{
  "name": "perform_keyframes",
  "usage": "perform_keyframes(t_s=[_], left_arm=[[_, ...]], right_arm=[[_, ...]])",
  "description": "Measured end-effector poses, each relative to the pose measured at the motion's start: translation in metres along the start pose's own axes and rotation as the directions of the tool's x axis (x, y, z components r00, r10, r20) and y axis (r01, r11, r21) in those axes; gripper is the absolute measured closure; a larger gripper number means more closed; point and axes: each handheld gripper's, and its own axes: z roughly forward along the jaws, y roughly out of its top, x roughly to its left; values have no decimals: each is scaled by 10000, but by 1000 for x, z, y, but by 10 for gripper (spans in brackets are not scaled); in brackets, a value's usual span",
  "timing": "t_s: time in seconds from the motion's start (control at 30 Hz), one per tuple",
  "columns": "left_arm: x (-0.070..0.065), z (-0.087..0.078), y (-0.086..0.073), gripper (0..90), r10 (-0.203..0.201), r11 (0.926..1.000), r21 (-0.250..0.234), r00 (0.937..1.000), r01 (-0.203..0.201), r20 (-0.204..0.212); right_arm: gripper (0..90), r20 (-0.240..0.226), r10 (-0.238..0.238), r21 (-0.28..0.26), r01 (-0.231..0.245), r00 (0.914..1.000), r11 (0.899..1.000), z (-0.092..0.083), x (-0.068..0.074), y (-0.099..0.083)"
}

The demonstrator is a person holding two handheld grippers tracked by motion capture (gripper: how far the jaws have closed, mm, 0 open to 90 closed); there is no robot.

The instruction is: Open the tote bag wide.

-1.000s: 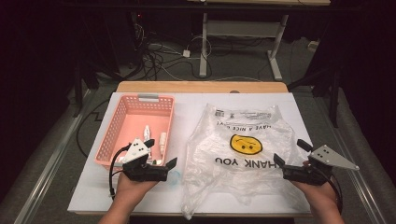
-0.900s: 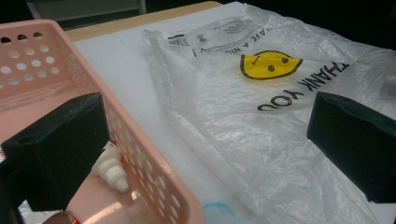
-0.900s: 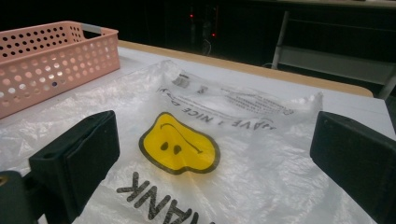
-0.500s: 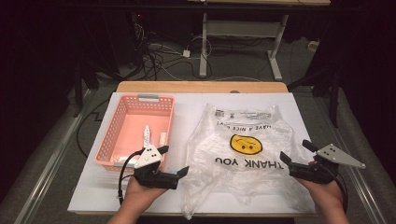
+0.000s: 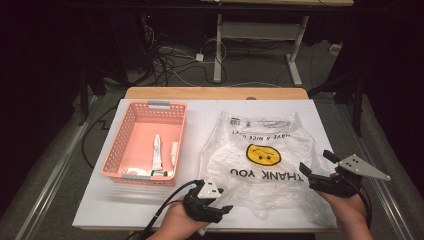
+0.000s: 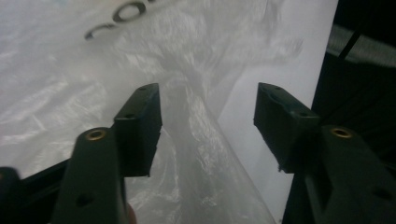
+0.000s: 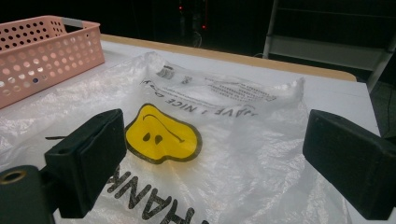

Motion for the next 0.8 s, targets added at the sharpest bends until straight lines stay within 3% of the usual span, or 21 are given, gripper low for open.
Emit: perform_keyframes(t_s=[0.03, 0.1, 0.23, 0.37, 0.47, 0.67, 0.8], left_arm=[[-1, 6, -1, 538, 178, 9991, 399, 9993, -165, -331], [-2, 9, -3, 599, 290, 9979, 597, 9983, -259, -512], [-1, 9, -4, 759, 339, 9980, 543, 9978, -308, -569], [0, 6, -4, 850, 431, 9983, 421, 9963, -400, -750], [5, -5, -7, 864, 362, 9993, 131, 9946, -351, -977], [14, -21, -18, 863, 111, 9999, 63, 9890, -102, -1476], [18, -35, -33, 861, -239, 9996, 98, 9842, 261, -1756]], right_arm=[[68, 16, 18, 5, -18, 10000, 10000, 0, -1, 0], [69, 22, 20, 11, -20, 10000, 10000, 0, -1, -1], [70, 38, 20, 11, -20, 10000, 10000, -1, -2, -1], [71, 32, 48, 10, -48, 10000, 10000, -2, -2, -1], [74, 35, -3, -13, 3, 10000, 10000, -2, -3, -1], [82, 36, 45, 26, -46, 10000, 10000, 1, -6, 0], [113, 177, 107, 254, -112, 9998, 9996, 7, -15, -1]])
